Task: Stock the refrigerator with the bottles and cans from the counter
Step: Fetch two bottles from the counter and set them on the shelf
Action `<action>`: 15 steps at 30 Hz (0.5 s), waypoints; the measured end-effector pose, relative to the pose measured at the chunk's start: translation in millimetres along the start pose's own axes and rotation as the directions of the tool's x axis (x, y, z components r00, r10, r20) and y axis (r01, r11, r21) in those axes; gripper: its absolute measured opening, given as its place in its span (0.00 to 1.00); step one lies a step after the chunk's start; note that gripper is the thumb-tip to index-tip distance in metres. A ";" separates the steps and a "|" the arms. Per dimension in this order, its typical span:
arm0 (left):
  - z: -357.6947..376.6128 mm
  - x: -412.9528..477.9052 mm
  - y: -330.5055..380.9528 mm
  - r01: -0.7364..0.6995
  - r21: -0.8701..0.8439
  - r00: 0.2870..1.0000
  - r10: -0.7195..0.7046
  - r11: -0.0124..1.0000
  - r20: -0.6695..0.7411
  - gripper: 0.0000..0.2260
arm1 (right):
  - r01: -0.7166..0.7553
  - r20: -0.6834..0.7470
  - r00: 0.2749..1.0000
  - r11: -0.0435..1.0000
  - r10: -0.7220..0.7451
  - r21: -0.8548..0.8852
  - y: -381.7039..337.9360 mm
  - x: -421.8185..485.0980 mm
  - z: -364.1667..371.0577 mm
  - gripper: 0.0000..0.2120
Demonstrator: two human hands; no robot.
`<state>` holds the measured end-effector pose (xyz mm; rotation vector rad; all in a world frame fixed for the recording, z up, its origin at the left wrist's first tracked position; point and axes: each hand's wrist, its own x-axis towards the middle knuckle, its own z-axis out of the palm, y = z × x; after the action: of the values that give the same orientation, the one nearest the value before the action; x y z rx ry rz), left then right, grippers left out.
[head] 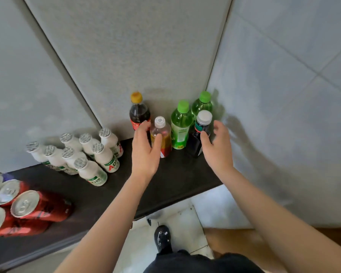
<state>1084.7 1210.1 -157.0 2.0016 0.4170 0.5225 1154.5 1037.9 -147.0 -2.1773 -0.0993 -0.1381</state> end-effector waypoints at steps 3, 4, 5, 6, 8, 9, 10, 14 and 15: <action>14.7 24.0 -2.8 0.060 -0.045 0.997 -0.058 0.997 0.050 0.25 | 0.062 -0.008 0.998 0.998 -0.062 -0.030 -3.8 15.8 6.1 0.20; 19.3 28.2 -4.0 0.074 -0.053 0.995 -0.070 0.996 0.077 0.25 | 0.067 -0.008 0.998 0.997 -0.068 -0.034 -3.7 20.0 8.4 0.19; 23.2 31.2 -5.5 0.067 -0.043 0.994 -0.063 0.997 0.094 0.25 | 0.066 -0.004 0.998 0.997 -0.066 -0.035 -2.6 23.8 11.6 0.19; 26.5 33.0 -7.4 0.048 -0.022 0.994 -0.046 0.999 0.098 0.24 | 0.055 0.008 0.998 0.998 -0.055 -0.035 -0.9 26.9 15.2 0.20; 29.2 34.8 -10.4 0.013 0.033 0.997 -0.015 0.999 0.078 0.22 | 0.021 0.024 1.000 0.999 -0.020 -0.033 3.4 29.6 21.3 0.22; 28.9 35.1 -11.6 0.001 0.056 0.998 -0.004 0.998 0.065 0.21 | 0.015 0.021 1.000 0.999 -0.014 -0.029 6.0 29.4 24.0 0.23; 28.0 35.5 -13.0 -0.012 0.074 0.998 0.008 0.997 0.055 0.20 | 0.016 0.012 1.000 1.000 -0.016 -0.026 8.7 28.5 26.2 0.23; 22.3 32.3 -19.9 -0.094 0.132 0.995 0.089 0.987 0.045 0.17 | 0.031 -0.035 0.999 0.999 -0.032 -0.036 15.6 23.7 31.8 0.22; 20.7 29.9 -22.3 -0.089 0.131 0.996 0.085 0.987 0.032 0.16 | 0.029 -0.046 0.998 0.999 -0.031 -0.035 16.1 22.8 33.2 0.21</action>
<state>1119.4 1219.8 -179.9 2.1597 0.3576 0.5341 1181.1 1056.4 -175.8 -2.2065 -0.1042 -0.2085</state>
